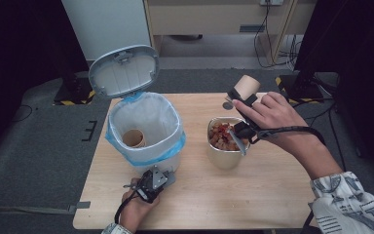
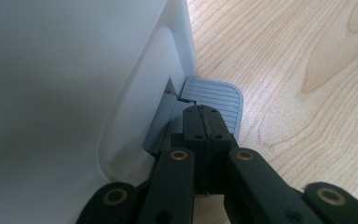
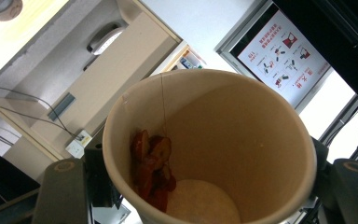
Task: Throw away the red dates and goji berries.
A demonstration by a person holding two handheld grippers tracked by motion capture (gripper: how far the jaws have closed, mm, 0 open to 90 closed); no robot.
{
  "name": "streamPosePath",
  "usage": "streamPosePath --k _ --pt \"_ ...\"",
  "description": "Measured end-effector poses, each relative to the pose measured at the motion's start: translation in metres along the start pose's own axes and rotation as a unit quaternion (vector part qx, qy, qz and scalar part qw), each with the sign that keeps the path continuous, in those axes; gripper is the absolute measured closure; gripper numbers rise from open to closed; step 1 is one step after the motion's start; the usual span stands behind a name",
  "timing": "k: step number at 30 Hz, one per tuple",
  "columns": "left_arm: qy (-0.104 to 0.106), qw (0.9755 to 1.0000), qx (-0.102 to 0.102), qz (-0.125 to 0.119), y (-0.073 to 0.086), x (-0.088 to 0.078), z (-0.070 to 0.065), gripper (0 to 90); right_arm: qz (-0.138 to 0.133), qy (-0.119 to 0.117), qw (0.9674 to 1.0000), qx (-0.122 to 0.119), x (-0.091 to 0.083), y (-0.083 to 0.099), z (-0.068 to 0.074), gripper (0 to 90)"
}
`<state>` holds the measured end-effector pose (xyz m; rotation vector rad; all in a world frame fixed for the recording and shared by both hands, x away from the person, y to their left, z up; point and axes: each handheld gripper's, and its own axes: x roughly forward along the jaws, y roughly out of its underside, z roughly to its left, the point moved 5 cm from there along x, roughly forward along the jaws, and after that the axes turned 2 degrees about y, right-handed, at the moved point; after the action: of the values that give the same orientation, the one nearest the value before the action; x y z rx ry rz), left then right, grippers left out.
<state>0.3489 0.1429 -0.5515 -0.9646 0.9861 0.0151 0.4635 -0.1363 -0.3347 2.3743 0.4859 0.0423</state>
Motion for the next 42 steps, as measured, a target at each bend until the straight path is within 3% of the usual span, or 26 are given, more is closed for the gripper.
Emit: streamPosePath --k 4,6,8,9,10,11,12,13,14,15,17,18,20,21,22,24,27,29,31,32,33,35,42 --pt "0.000 1.0000 0.000 0.000 0.000 0.000 0.000 89.8 0.007 -0.008 0.9999 -0.013 -0.003 0.007 0.001 30.7" --pt "0.001 1.0000 -0.001 0.000 0.000 0.000 0.000 89.8 0.024 0.014 0.9995 0.017 -0.005 0.021 -0.012 30.7" --pt "0.000 1.0000 -0.001 0.000 0.000 0.000 0.000 89.8 0.034 0.024 0.9986 0.032 -0.007 0.024 -0.019 31.1" --pt "0.000 1.0000 -0.001 0.000 0.000 0.000 0.000 89.8 0.021 0.013 0.9996 0.016 -0.005 0.015 -0.014 31.3" --pt "0.000 1.0000 -0.001 0.000 0.000 0.000 0.000 89.8 -0.004 -0.014 0.9999 -0.003 -0.003 0.000 0.002 31.4" --pt "0.001 1.0000 -0.002 0.001 0.000 0.000 0.000 89.8 -0.015 -0.036 0.9984 -0.041 -0.002 -0.009 0.014 31.4" --pt "0.000 1.0000 -0.002 0.000 0.000 0.000 0.000 89.8 -0.012 -0.041 0.9964 -0.073 -0.002 -0.005 0.013 31.5" --pt "0.000 1.0000 -0.002 0.000 0.000 0.000 0.000 89.8 -0.012 -0.041 0.9964 -0.073 -0.002 -0.005 0.013 31.5" --pt "0.002 1.0000 -0.002 -0.001 0.000 0.000 0.000 89.8 0.017 0.004 0.9995 0.027 -0.005 0.014 -0.006 31.5" --pt "0.002 1.0000 -0.002 -0.001 0.000 0.000 0.000 89.7 0.017 0.004 0.9995 0.027 -0.005 0.014 -0.006 31.5" --pt "0.001 1.0000 -0.002 0.000 0.000 0.000 0.000 89.8 0.006 -0.010 0.9999 -0.004 -0.007 0.006 -0.002 31.5" --pt "0.001 1.0000 -0.002 0.000 0.000 0.000 0.000 89.8 0.006 -0.010 0.9999 -0.004 -0.007 0.006 -0.002 31.5" --pt "0.002 1.0000 -0.001 0.002 0.000 0.000 0.000 89.8 -0.002 -0.033 0.9992 -0.023 -0.003 -0.007 0.011 31.5" --pt "0.001 1.0000 -0.001 0.001 0.000 0.000 0.000 89.8 -0.002 -0.033 0.9992 -0.023 -0.003 -0.007 0.011 31.5" --pt "0.001 1.0000 0.000 0.001 0.000 0.000 0.000 89.8 -0.004 -0.030 0.9995 0.003 -0.001 -0.008 0.014 31.4" --pt "0.001 1.0000 -0.002 0.000 0.000 0.000 0.000 89.8 -0.004 -0.030 0.9993 0.022 0.002 -0.007 0.015 31.4" --pt "0.003 1.0000 -0.001 0.001 0.000 0.000 0.001 89.8 -0.007 -0.031 0.9991 0.027 0.002 -0.007 0.014 31.4" --pt "0.002 1.0000 -0.001 0.000 0.000 0.000 0.001 89.8 -0.008 -0.026 0.9984 0.050 0.003 -0.004 0.009 31.2" --pt "0.002 1.0000 -0.001 0.001 0.000 0.000 0.001 89.8 -0.013 -0.026 0.9980 0.057 0.003 -0.003 0.006 31.2" --pt "0.001 1.0000 -0.002 -0.001 0.000 0.000 0.000 89.8 -0.015 -0.025 0.9959 0.085 0.004 -0.002 0.004 31.1" --pt "0.001 1.0000 -0.002 -0.001 0.000 0.000 0.000 89.8 -0.015 -0.025 0.9959 0.085 0.004 -0.002 0.004 31.1" --pt "0.002 1.0000 -0.002 0.000 0.000 0.000 0.001 89.8 -0.017 -0.023 0.9933 0.112 0.005 -0.002 0.002 31.1" --pt "0.004 1.0000 -0.003 -0.003 0.001 0.000 0.001 89.8 -0.018 -0.024 0.9898 0.139 0.010 0.001 -0.001 30.9"
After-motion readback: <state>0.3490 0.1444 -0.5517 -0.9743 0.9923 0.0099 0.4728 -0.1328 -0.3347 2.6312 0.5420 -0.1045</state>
